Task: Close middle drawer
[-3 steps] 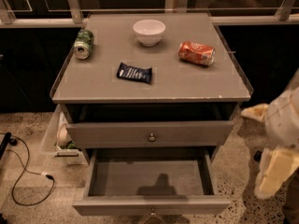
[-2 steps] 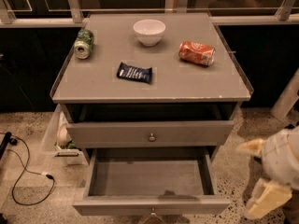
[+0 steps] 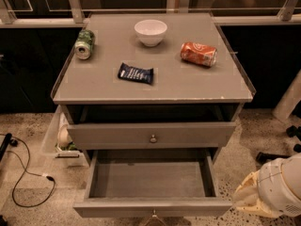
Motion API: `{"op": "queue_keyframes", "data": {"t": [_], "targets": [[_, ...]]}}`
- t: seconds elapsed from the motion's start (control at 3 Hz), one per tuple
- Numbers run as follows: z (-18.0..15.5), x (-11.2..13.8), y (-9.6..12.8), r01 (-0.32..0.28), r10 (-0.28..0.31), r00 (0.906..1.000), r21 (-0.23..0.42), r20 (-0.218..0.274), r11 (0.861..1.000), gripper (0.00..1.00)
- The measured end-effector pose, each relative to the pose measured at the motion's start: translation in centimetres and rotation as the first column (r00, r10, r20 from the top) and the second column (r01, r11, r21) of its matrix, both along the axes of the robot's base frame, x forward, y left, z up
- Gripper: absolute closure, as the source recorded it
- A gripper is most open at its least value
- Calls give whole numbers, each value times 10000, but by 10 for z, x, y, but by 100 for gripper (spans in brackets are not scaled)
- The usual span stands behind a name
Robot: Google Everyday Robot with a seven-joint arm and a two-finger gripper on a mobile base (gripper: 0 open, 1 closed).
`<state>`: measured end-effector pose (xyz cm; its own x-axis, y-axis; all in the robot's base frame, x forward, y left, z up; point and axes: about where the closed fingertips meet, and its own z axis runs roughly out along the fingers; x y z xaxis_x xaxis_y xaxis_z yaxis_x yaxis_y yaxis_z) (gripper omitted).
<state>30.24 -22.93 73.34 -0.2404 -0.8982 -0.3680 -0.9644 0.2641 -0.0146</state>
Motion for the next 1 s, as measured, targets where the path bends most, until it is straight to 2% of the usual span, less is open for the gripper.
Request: {"op": "queue_keyframes", "data": {"t": [0.33, 0.67, 1.0], "targets": [[0, 0, 0, -1, 1, 10000, 2, 0, 10000, 89], [-15, 0, 4, 52, -47, 9998, 237, -193, 9997, 100], [-63, 0, 13, 389, -355, 9979, 650, -538, 9971, 100]]}}
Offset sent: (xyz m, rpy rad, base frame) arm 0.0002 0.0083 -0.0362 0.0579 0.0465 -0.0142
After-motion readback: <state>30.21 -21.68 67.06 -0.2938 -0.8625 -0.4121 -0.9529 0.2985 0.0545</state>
